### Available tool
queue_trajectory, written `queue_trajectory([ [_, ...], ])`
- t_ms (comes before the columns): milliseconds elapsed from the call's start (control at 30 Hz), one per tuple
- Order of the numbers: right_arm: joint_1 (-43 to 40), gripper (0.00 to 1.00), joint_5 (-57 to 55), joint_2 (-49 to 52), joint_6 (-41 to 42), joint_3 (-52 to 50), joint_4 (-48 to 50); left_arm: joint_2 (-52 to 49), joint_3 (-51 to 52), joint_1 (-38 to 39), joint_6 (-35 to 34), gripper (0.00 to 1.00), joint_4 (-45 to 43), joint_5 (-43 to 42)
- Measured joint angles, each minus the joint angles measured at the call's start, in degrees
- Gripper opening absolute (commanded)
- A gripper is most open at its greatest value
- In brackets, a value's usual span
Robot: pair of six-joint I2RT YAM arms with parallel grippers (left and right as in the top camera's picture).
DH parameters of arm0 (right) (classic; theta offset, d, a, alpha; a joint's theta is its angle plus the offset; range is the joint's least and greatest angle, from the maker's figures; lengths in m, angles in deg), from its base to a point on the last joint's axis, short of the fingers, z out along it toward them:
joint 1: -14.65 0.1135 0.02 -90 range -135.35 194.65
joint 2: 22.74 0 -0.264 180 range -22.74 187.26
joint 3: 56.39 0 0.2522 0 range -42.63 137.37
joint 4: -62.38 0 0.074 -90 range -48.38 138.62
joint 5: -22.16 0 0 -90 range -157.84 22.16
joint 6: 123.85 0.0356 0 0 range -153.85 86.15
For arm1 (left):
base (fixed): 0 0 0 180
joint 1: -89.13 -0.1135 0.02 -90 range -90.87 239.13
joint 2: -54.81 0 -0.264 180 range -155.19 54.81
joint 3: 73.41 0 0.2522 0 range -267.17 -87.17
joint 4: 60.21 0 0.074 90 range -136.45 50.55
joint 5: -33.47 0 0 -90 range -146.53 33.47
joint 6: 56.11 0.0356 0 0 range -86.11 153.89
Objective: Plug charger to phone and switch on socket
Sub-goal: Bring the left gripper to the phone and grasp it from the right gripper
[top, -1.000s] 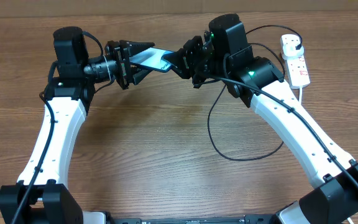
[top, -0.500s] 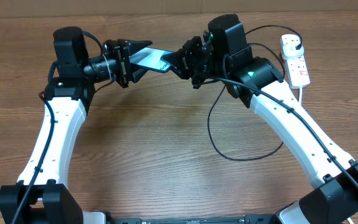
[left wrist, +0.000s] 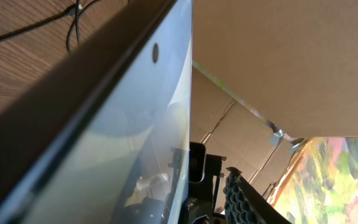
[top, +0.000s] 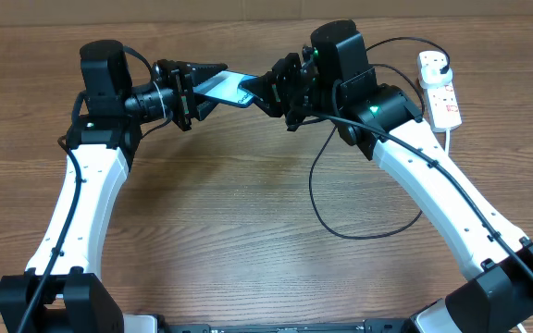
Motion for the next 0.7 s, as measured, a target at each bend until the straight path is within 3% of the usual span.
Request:
queue_trajectory([
  [200, -0.04, 0.04, 0.24, 0.00, 0.17, 0.11, 0.24, 0.00, 0.00, 0.00, 0.02, 0.24, 0.39, -0.02],
  [400, -0.24, 0.04, 0.42, 0.00, 0.68, 0.52, 0.72, 0.00, 0.02, 0.04, 0.26, 0.04, 0.46, -0.09],
  [500, -0.39, 0.06, 0.79, 0.00, 2.62, 0.52, 0.70, 0.00, 0.04, 0.04, 0.74, 0.04, 0.22, -0.07],
  [600, -0.37, 0.23, 1.20, 0.00, 2.64, 0.52, 0.55, 0.00, 0.04, 0.04, 0.81, 0.04, 0.26, -0.09],
  [633, -0.35, 0.36, 2.27, 0.00, 2.14, 0.52, 0.28, 0.00, 0.04, 0.04, 0.79, 0.04, 0.26, 0.07],
  [700, 0.09, 0.47, 4.33, -0.13, 0.92, 0.52, 0.00, -0.07, 0.04, 0.04, 0.70, 0.04, 0.33, 0.85],
])
